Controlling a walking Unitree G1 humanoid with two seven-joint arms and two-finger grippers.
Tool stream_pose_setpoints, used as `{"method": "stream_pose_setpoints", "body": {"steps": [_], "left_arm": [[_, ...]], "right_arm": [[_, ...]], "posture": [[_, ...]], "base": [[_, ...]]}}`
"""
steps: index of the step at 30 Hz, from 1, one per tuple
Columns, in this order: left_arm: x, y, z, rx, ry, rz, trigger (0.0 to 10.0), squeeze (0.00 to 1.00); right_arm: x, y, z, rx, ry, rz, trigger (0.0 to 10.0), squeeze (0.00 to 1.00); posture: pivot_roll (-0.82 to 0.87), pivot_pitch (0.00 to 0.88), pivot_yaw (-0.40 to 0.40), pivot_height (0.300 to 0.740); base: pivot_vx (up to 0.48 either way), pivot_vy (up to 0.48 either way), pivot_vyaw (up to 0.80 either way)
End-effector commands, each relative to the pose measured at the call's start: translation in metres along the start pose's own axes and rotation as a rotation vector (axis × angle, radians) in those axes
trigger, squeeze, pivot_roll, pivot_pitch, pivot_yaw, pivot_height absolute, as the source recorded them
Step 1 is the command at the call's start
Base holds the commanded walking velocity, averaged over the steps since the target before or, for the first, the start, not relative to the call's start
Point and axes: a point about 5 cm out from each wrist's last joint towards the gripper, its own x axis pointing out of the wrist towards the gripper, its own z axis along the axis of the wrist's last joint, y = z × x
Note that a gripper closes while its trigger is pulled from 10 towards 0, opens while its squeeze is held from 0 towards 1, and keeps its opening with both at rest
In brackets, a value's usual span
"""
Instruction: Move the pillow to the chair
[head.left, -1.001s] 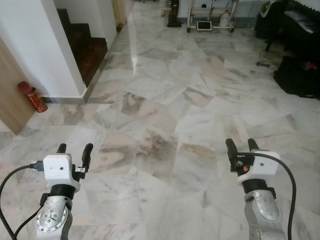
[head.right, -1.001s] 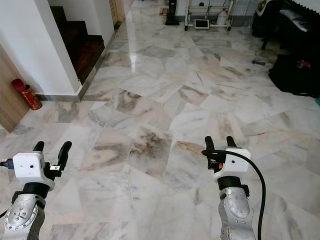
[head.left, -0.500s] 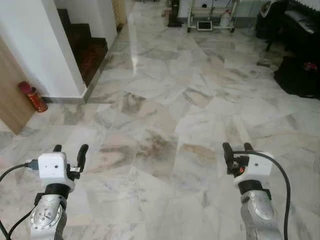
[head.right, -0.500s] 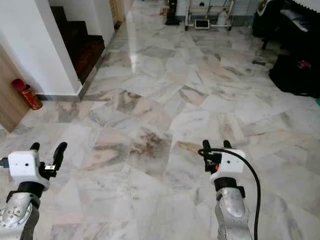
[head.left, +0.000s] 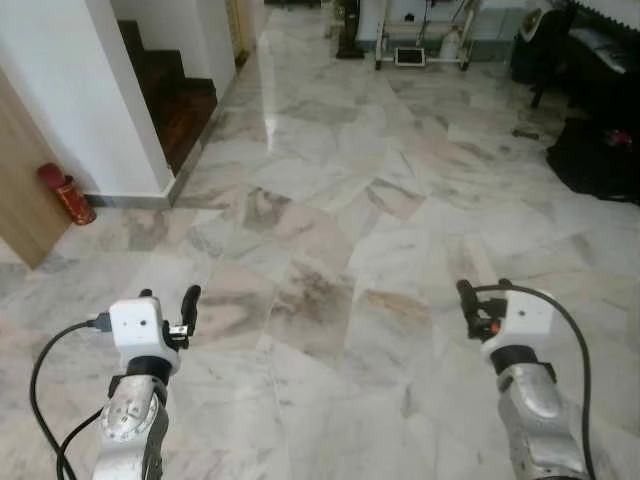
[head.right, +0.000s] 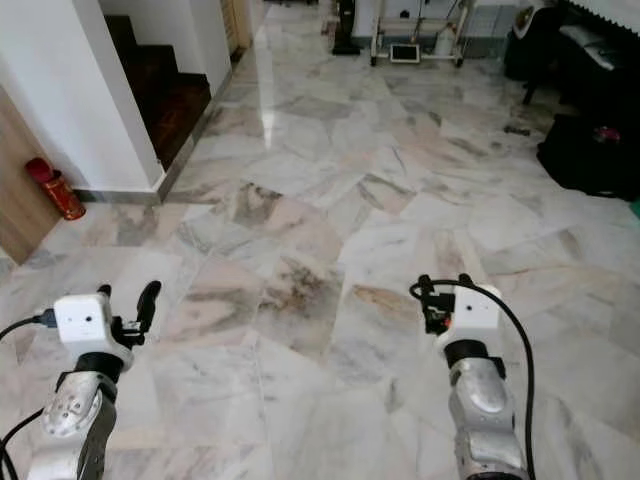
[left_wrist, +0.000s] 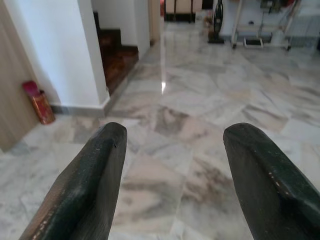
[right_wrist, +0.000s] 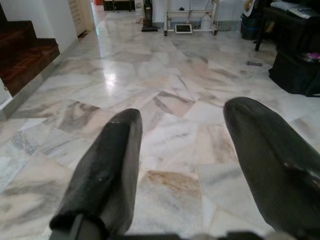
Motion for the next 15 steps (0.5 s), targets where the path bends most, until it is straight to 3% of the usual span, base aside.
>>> {"method": "stream_pose_setpoints", "body": {"steps": [1, 6, 9, 15], "left_arm": [[0.003, 0.002, 0.001, 0.0, 0.003, -0.016, 10.0, 0.0], [0.004, 0.012, -0.007, 0.039, 0.04, -0.043, 10.0, 0.0], [0.009, 0.017, -0.007, 0.053, 0.041, -0.035, 10.0, 0.0], [0.013, 0.012, 0.002, 0.053, 0.012, -0.076, 10.0, 0.0]], "right_arm": [[0.004, 0.001, 0.0, 0.02, 0.003, 0.0, 10.0, 0.0], [0.011, 0.016, -0.012, 0.048, 0.05, 0.007, 10.0, 0.0], [0.018, 0.031, -0.009, 0.077, 0.06, 0.097, 10.0, 0.0], [0.026, 0.054, 0.007, -0.001, 0.001, 0.217, 10.0, 0.0]], "posture": [[-0.02, 0.0, -0.002, 0.74], [-0.02, 0.0, -0.005, 0.74], [-0.03, 0.0, 0.01, 0.74], [-0.01, 0.0, 0.03, 0.74]], "base": [[0.0, 0.0, 0.0], [0.0, 0.0, 0.0], [0.0, 0.0, 0.0], [0.0, 0.0, 0.0]]}}
